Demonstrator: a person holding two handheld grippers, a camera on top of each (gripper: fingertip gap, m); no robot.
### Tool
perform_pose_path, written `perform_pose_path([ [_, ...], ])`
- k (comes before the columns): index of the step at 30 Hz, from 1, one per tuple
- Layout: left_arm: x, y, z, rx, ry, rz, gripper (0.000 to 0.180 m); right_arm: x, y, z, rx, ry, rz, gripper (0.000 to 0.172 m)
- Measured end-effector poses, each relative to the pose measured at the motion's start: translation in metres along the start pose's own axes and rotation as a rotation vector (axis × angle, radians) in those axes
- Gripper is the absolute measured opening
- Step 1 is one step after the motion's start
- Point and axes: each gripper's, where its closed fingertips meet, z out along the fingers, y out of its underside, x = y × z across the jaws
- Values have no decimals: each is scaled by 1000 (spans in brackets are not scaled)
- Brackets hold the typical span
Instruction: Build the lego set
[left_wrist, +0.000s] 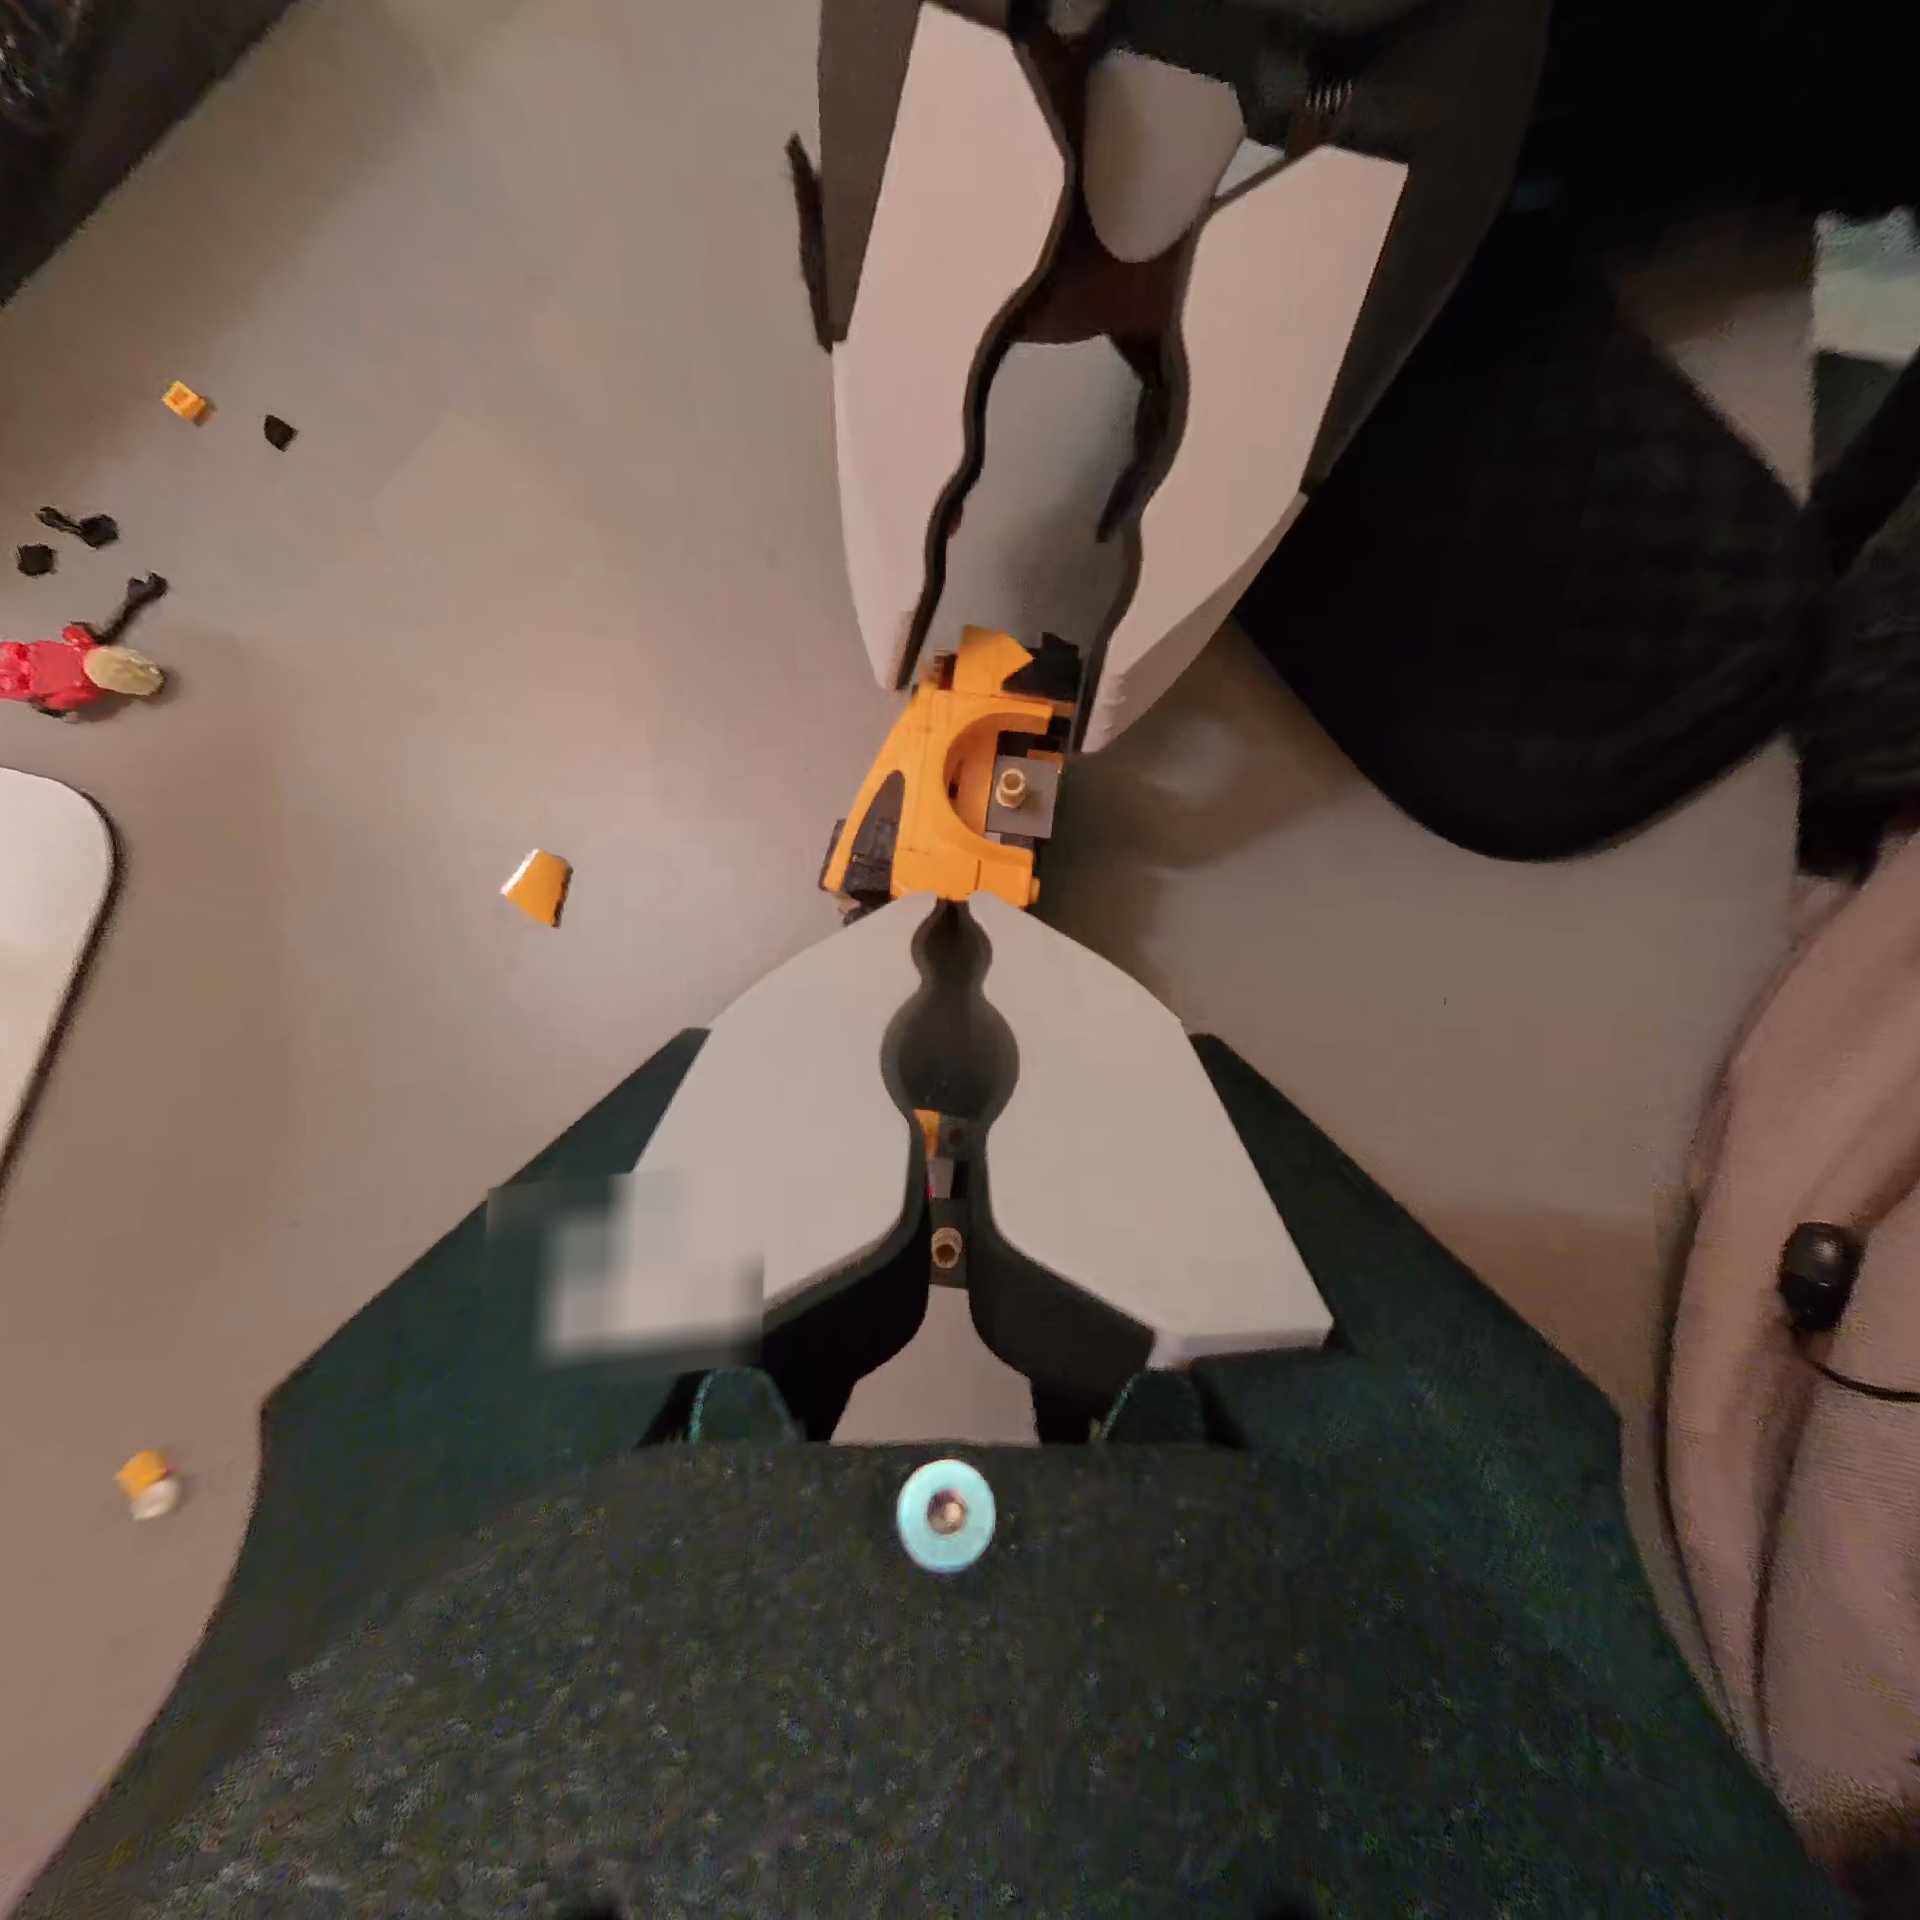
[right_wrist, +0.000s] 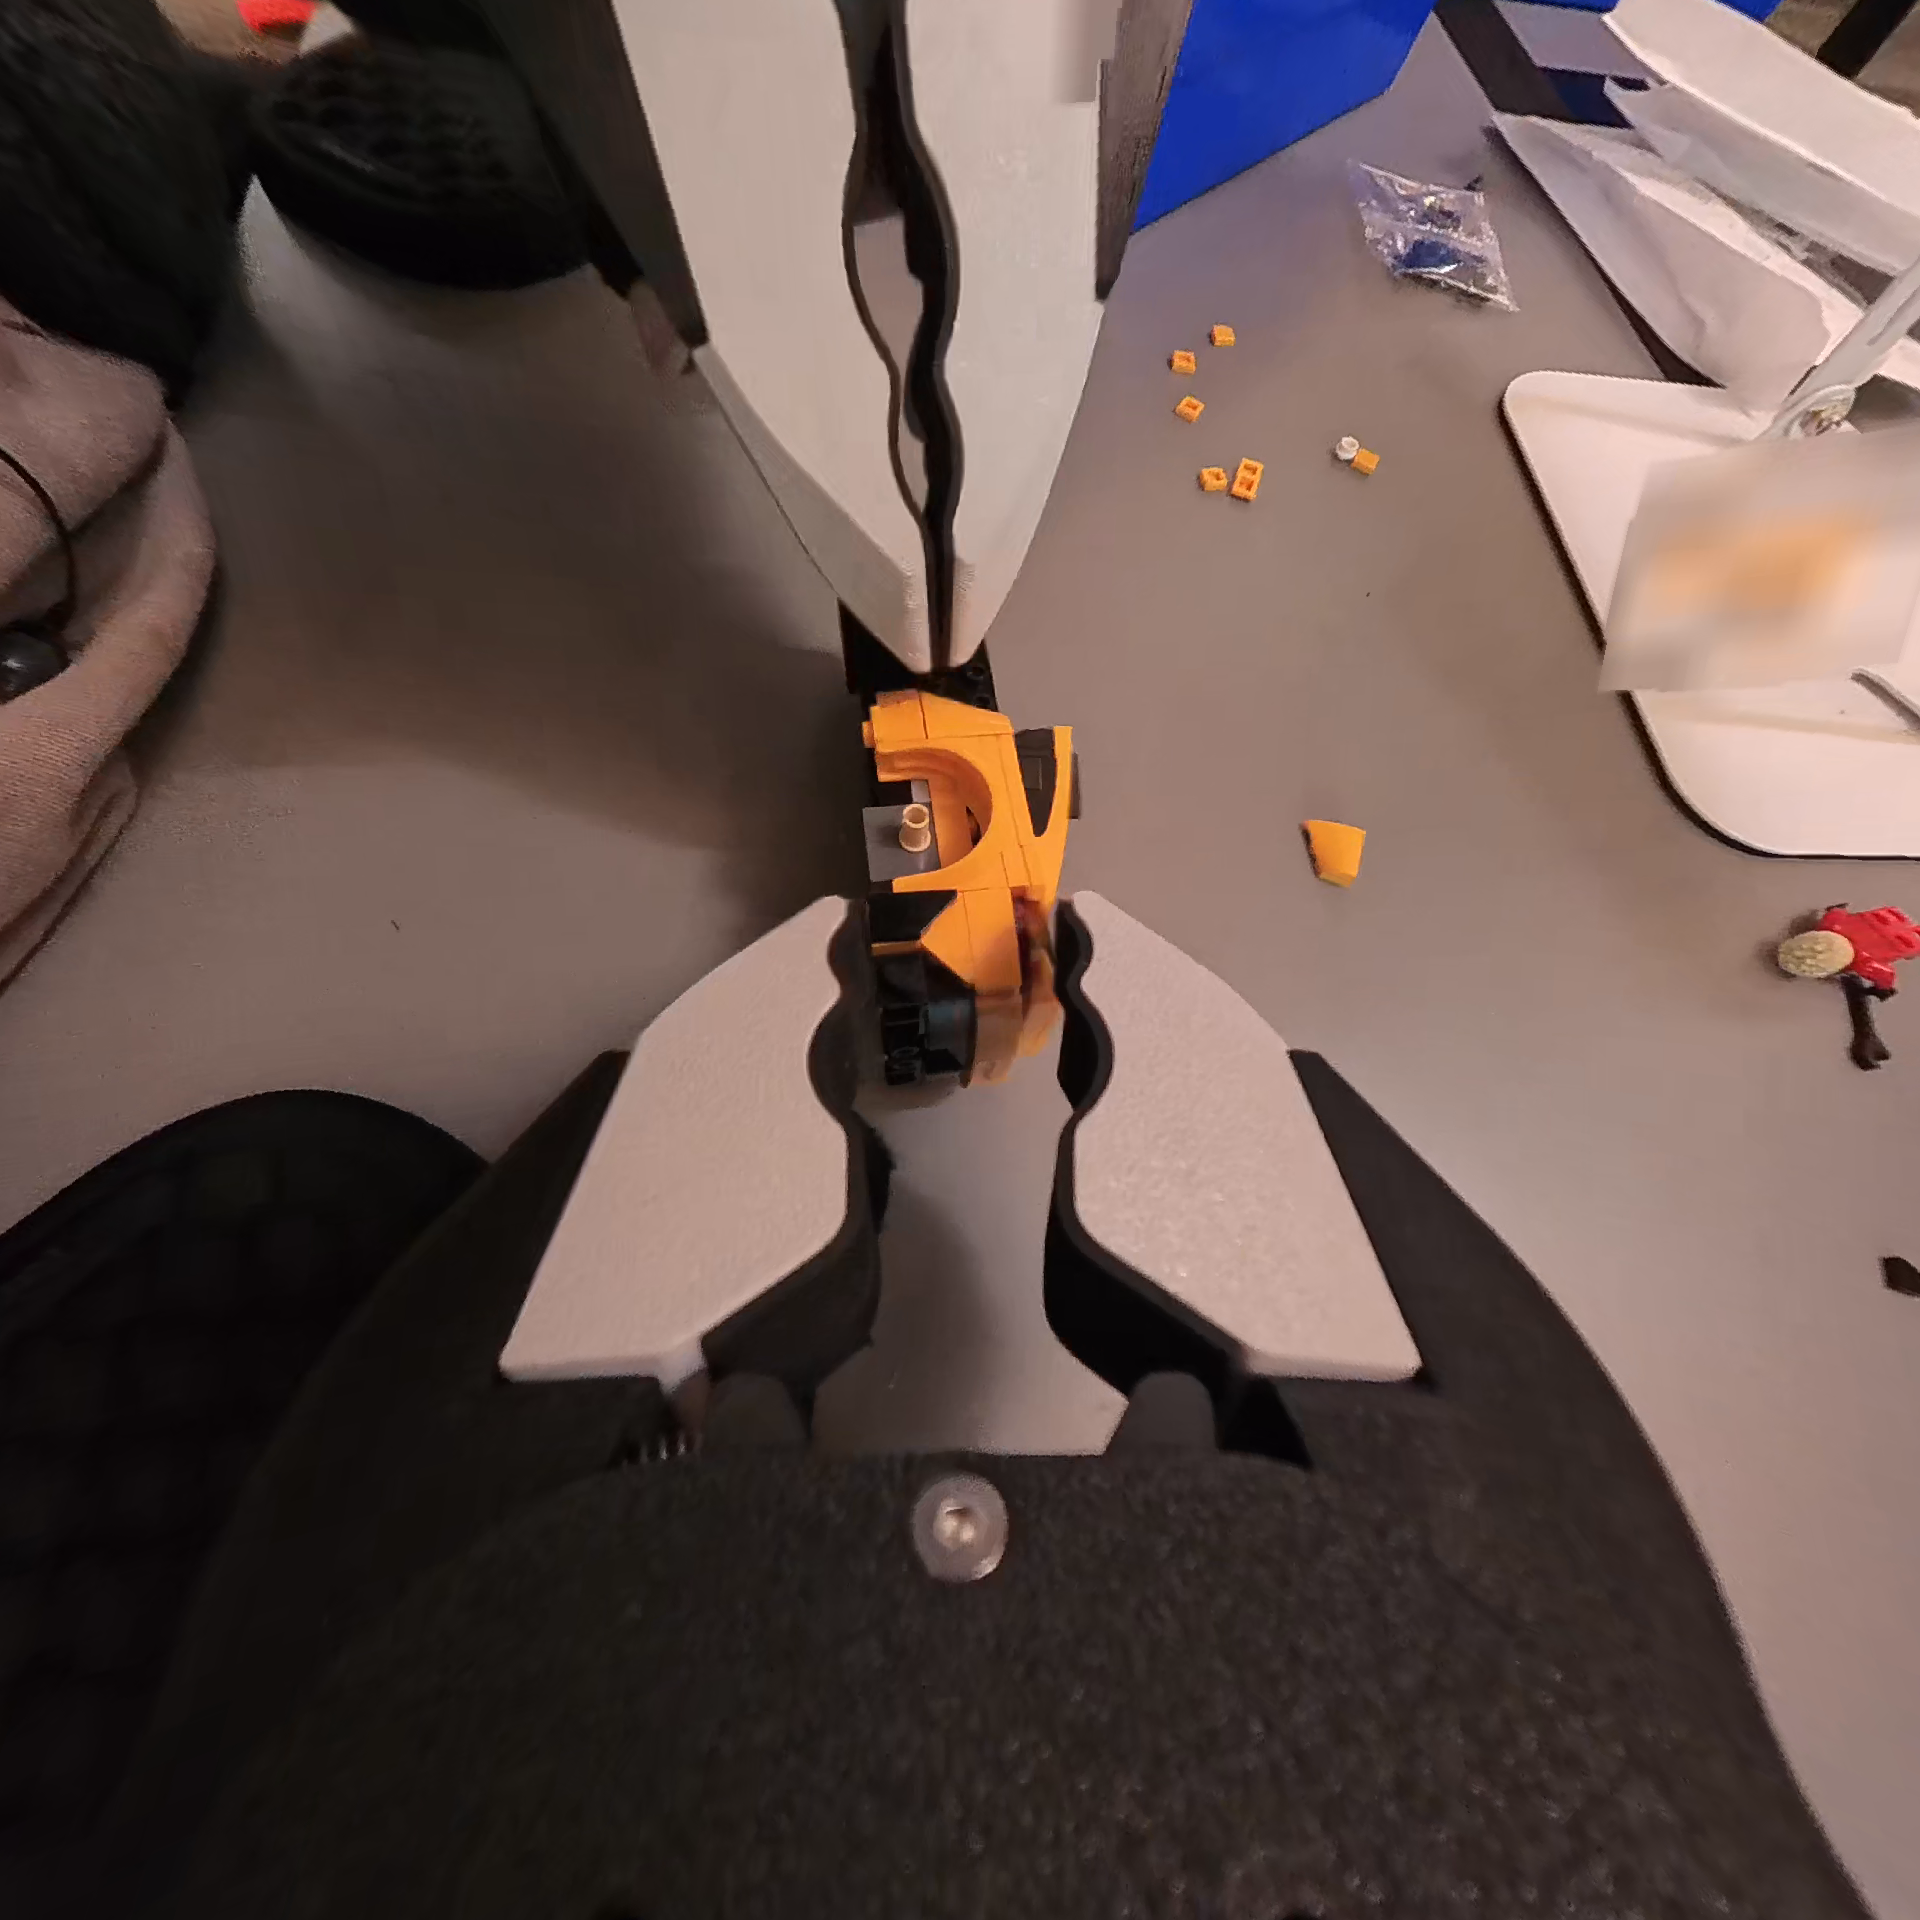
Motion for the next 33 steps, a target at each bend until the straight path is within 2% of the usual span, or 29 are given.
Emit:
perform_pose_path([
  [1,-1,1,1,18,24,-29,19,2,-1,-1,13,1,6,38],
  [2,-1,5,2,14,44,-54,29,3,-1,-3,21,-4,10,39],
  [4,0,11,7,8,70,-59,34,4,0,-3,27,-11,15,43],
  [8,-2,17,14,-22,55,24,36,3,8,5,5,-27,14,45],
  [11,-5,20,15,-45,57,60,35,4,9,9,25,-40,44,37],
  [14,-10,30,12,-77,81,38,45,6,10,8,40,-78,131,36],
  [17,-11,39,13,-44,154,-50,41,7,10,7,58,-136,234,36],
  [20,-9,38,15,18,280,-211,35,8,10,8,63,-216,366,36],
  [22,-8,36,14,52,379,-326,32,13,9,8,72,-196,379,37],
  [24,-9,34,13,64,483,-472,31,25,3,3,101,-120,350,36],
  [26,-10,33,11,62,562,-576,31,33,-9,-4,115,-35,254,44],
  [30,-12,31,12,50,620,-658,31,21,-26,6,-8,69,-65,53],
  [33,-11,30,14,45,644,-676,31,5,-23,26,-157,99,-276,63],
])
